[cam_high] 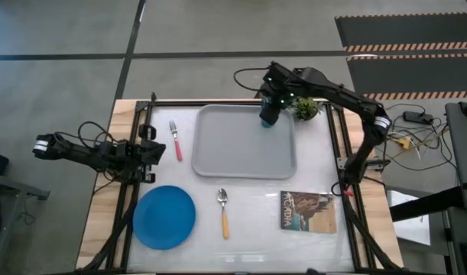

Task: Pick and place plate/cup/fork/spoon on tray
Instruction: Put the yellow spoon to the left side of the tray

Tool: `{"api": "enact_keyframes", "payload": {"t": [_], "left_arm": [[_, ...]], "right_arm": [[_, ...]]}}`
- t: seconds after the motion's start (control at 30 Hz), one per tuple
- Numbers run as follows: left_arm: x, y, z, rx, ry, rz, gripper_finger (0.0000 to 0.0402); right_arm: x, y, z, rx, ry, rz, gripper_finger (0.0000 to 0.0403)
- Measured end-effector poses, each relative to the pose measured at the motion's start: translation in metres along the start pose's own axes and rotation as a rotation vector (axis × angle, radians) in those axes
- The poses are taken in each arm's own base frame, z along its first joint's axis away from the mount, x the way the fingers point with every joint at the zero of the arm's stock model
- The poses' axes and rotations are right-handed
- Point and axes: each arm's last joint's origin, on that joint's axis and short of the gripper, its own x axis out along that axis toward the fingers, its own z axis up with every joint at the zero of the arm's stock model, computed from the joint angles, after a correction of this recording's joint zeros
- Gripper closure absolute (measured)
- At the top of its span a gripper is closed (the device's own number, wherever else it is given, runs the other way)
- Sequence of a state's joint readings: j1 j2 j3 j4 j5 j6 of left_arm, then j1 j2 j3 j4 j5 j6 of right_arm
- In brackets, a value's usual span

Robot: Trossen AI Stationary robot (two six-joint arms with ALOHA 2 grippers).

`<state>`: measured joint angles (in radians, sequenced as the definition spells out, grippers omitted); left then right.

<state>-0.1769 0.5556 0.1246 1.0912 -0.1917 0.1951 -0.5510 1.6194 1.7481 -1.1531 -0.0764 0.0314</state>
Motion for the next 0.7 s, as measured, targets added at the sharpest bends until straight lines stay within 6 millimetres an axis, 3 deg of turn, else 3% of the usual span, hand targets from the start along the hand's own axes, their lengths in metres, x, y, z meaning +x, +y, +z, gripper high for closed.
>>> {"api": "enact_keyframes", "payload": {"t": [0.13,0.3,0.5,0.7], "left_arm": [[0.0,0.0,0.0,0.0,0.0,0.0,0.0398],[0.0,0.0,0.0,0.0,0.0,-0.001,0.0398],[0.0,0.0,0.0,0.001,0.0,0.0,0.0398],[0.0,0.0,0.001,0.0,-0.003,0.001,0.0398]], "right_arm": [[-0.023,0.028,-0.005,-0.007,-0.071,0.074,0.0258],[-0.036,0.072,-0.013,-0.011,-0.112,0.155,0.027],[-0.034,0.13,-0.02,-0.021,-0.151,0.266,0.0286],[-0.017,0.191,-0.03,-0.046,-0.163,0.347,0.0301]]}}
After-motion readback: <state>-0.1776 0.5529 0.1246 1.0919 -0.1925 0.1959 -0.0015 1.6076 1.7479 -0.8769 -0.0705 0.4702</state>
